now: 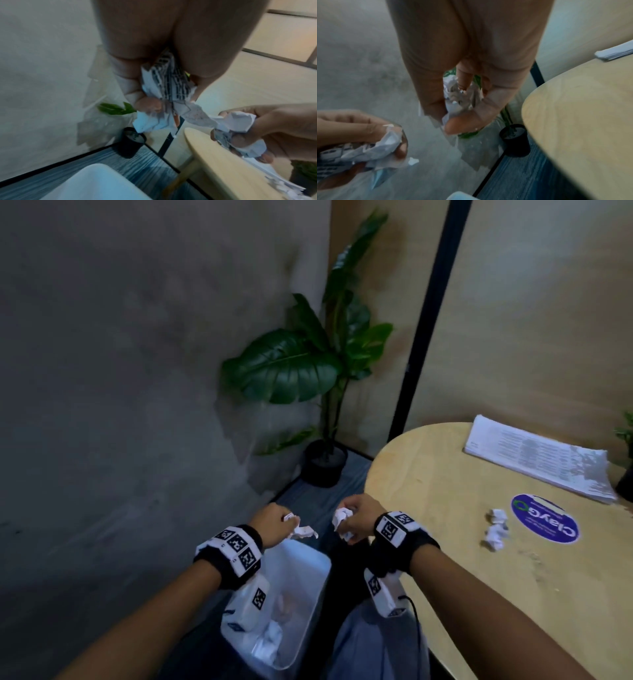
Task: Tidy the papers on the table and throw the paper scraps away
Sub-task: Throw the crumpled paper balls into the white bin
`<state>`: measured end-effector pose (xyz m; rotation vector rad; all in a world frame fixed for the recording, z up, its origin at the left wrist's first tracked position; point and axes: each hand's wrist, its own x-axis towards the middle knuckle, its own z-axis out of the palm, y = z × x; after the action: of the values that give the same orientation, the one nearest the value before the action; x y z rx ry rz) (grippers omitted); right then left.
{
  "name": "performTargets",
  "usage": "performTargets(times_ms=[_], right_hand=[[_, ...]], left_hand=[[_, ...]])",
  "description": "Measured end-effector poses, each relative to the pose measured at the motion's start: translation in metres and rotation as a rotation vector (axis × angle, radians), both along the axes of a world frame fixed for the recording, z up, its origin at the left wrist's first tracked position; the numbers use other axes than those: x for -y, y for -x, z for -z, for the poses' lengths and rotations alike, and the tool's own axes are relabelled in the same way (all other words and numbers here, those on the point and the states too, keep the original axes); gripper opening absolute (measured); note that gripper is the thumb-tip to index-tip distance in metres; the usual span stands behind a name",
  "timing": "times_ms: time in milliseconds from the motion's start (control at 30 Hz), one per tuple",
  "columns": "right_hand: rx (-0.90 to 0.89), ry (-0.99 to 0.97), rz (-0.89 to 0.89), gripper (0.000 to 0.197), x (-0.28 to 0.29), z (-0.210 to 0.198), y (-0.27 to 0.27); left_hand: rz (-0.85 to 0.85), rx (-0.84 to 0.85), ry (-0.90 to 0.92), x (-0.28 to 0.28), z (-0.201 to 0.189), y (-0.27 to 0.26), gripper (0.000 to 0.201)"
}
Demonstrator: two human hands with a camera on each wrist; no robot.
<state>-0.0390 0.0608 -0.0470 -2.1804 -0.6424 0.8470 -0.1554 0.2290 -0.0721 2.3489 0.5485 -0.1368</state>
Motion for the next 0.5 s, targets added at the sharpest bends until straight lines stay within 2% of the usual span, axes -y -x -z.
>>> performTargets(times_ms=[67,200,267,367,433,500], right_hand=[[-0.01,0.058,-0.056,0.033,-0.021,0.011,0.014],[-0.023,0.212,-0.134,0.017,-0.051,0.039,0.036],[0.004,0.282,-0.156,0.042,-0.062,0.055,0.042],[0.003,0.348,-0.155,0.071,-0.071,0.069,0.049],[-0.011,0.374,-0.152,0.078,-0.074,0.077,0.05],[-0.015,0.383,-0.139,0.072,-0.075,0.082,0.051]], left_hand=[[-0.013,-0.039,0.026,-0.012,0.015,0.016,0.041],[-0.042,-0.142,0.056,-0.023,0.036,0.036,0.04],[-0.057,-0.194,0.036,-0.027,0.047,0.044,0.043],[-0.046,-0.268,0.051,-0.03,0.06,0.05,0.03],[-0.049,-0.3,0.068,-0.03,0.068,0.05,0.027],[-0.075,-0.308,0.08,-0.026,0.075,0.049,0.033]])
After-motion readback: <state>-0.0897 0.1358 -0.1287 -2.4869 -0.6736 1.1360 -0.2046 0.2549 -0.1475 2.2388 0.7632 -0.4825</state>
